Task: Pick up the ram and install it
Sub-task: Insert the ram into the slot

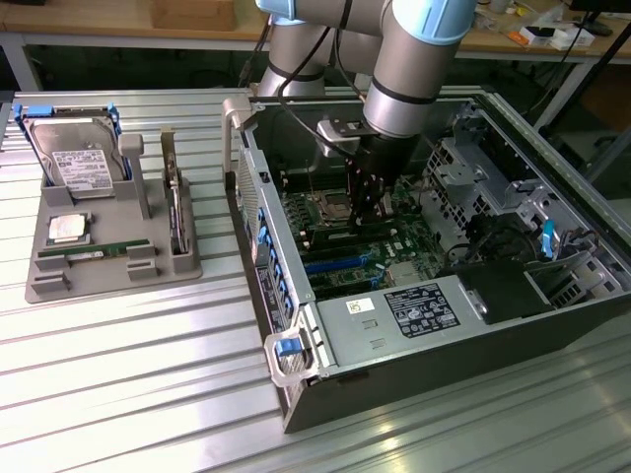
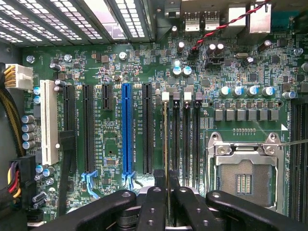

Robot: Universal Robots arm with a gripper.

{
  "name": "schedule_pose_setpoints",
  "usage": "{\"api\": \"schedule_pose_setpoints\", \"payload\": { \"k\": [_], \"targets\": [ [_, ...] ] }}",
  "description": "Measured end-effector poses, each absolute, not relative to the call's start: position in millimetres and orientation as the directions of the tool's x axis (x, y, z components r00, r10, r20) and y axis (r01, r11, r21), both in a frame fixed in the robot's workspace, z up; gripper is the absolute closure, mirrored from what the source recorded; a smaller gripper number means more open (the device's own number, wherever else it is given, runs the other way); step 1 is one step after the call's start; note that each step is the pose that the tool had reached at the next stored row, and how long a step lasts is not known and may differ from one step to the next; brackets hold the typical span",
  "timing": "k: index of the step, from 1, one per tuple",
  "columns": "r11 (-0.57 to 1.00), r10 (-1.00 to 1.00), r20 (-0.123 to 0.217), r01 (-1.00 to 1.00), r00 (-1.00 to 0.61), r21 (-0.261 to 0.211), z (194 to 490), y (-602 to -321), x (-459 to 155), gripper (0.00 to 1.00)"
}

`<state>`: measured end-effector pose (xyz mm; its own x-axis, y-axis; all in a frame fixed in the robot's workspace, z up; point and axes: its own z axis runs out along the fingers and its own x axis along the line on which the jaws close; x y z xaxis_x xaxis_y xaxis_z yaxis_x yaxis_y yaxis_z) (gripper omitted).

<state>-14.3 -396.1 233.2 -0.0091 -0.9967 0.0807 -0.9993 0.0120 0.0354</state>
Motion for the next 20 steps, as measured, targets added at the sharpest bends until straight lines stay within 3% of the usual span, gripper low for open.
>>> {"api": "schedule_pose_setpoints", "payload": {
  "k": [20],
  "targets": [
    [0.016, -0.997, 0.081, -0.999, -0.013, 0.035, 234.1, -396.1, -14.3, 0.87]
  ]
}}
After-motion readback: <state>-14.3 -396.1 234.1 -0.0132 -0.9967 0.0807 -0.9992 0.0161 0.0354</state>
